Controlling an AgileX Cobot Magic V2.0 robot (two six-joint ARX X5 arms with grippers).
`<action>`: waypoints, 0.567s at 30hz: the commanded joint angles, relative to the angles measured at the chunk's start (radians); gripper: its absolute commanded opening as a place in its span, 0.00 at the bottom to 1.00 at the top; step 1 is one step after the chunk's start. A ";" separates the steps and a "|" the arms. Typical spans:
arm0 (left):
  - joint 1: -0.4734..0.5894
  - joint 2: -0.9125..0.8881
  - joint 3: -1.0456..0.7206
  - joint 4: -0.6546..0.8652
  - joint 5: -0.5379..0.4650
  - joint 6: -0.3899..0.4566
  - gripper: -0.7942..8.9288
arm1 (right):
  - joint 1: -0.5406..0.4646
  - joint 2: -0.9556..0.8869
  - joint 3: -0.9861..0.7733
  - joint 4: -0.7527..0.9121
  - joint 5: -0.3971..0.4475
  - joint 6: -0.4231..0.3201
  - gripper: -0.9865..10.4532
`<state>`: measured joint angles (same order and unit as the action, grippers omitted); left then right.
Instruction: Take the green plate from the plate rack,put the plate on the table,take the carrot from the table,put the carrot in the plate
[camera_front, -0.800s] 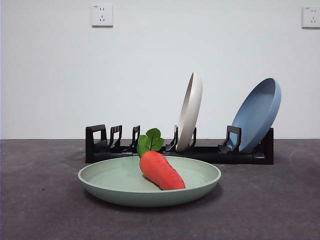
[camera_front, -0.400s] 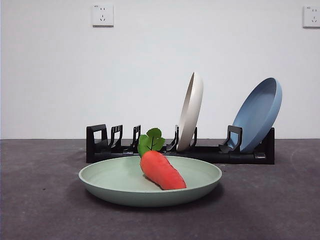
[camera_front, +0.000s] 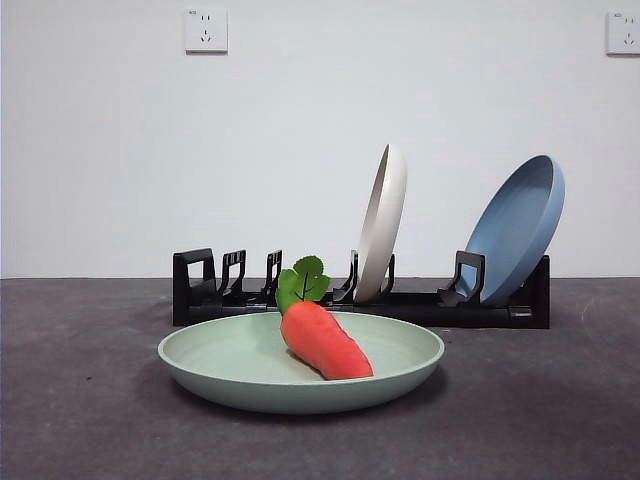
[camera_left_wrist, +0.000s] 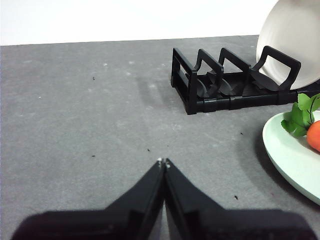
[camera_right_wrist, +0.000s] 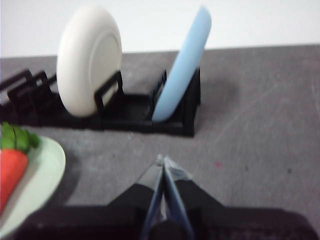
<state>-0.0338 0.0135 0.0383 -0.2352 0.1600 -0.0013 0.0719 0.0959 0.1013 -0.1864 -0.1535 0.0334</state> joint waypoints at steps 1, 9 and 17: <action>0.003 -0.003 -0.013 0.000 0.000 -0.006 0.08 | 0.000 -0.031 -0.039 0.013 0.004 0.008 0.09; 0.003 -0.003 -0.013 0.000 0.000 -0.006 0.08 | 0.001 -0.078 -0.064 -0.059 0.003 0.011 0.09; 0.003 -0.003 -0.013 0.000 0.000 -0.006 0.08 | 0.001 -0.095 -0.065 -0.072 0.003 0.025 0.09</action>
<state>-0.0338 0.0135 0.0383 -0.2352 0.1600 -0.0013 0.0719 0.0040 0.0479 -0.2607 -0.1535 0.0452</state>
